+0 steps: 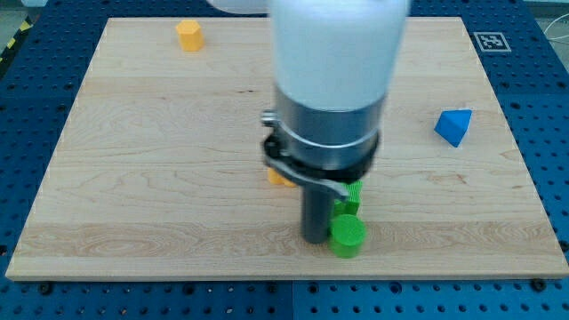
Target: Push the green circle towards the blue cube
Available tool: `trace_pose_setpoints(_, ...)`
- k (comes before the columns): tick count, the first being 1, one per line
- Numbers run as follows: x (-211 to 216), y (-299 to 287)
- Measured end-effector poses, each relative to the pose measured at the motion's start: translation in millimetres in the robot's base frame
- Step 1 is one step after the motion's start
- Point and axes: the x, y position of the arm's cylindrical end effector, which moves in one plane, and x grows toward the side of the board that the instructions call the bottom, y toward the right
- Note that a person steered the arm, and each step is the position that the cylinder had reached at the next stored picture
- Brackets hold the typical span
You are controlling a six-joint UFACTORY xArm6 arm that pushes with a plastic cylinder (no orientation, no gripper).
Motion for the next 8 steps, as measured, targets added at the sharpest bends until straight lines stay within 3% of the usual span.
trace_pose_setpoints(1, 0.0, 44.2)
trace_pose_setpoints(2, 1.2, 52.5)
trace_pose_setpoints(5, 34.6, 29.4)
trace_pose_setpoints(6, 35.1, 81.3)
trace_pose_setpoints(8, 6.8, 125.1)
